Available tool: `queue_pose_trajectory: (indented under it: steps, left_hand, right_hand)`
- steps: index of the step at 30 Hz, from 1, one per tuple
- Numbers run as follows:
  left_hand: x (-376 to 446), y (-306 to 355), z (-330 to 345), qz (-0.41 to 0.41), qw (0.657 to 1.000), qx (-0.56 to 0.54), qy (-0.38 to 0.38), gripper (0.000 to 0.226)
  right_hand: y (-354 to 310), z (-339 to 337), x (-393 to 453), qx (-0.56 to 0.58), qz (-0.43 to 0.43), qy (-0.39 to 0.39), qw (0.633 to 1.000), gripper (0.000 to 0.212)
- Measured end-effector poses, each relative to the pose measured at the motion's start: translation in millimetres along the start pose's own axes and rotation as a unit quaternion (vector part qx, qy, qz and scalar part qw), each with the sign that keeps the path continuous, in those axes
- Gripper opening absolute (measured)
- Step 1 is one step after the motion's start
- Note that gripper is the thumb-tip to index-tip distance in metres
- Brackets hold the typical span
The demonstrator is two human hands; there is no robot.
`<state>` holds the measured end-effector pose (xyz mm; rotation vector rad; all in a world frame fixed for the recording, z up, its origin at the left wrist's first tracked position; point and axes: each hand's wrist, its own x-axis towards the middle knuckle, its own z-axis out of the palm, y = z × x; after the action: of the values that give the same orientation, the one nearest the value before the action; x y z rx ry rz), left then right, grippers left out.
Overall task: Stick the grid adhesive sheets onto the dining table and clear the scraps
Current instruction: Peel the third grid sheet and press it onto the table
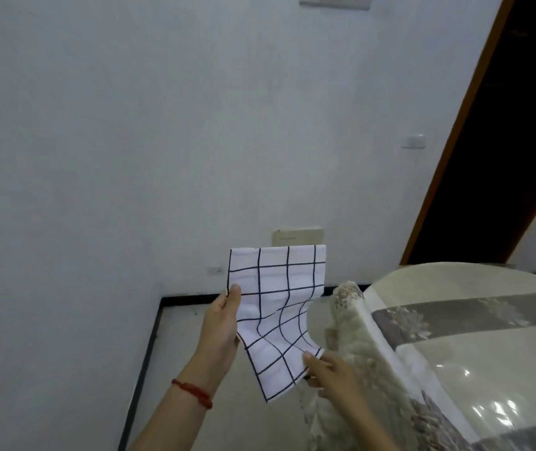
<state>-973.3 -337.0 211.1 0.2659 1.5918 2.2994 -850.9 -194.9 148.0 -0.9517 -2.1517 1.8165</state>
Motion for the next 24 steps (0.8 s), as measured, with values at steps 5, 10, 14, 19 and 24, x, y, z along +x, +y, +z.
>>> queue_pose_trajectory:
  steps: [5, 10, 14, 19, 24]
  left_hand:
    - [36, 16, -4, 0.046, 0.995, 0.082, -0.026, 0.022]
    - [76, 20, 0, 0.059, 0.992, 0.108, -0.025, 0.024]
    - [111, 22, 9, 0.059, 0.989, 0.136, 0.005, 0.03]
    - [146, 18, 28, 0.113, 0.941, 0.247, 0.201, 0.049]
    - [161, 14, 68, 0.122, 0.963, 0.227, 0.083, 0.026]
  right_hand:
    - [-51, -9, 56, 0.058, -0.139, 0.101, 0.983, 0.056]
    - [-110, -18, 111, 0.137, -0.216, 0.056, 0.965, 0.028]
    - [-139, -20, 146, 0.214, -0.168, -0.02, 0.962, 0.011]
    - [-152, -13, 183, 0.121, -0.276, 0.042, 0.953, 0.022]
    - [-153, 8, 201, 0.027, -0.397, 0.084, 0.914, 0.016]
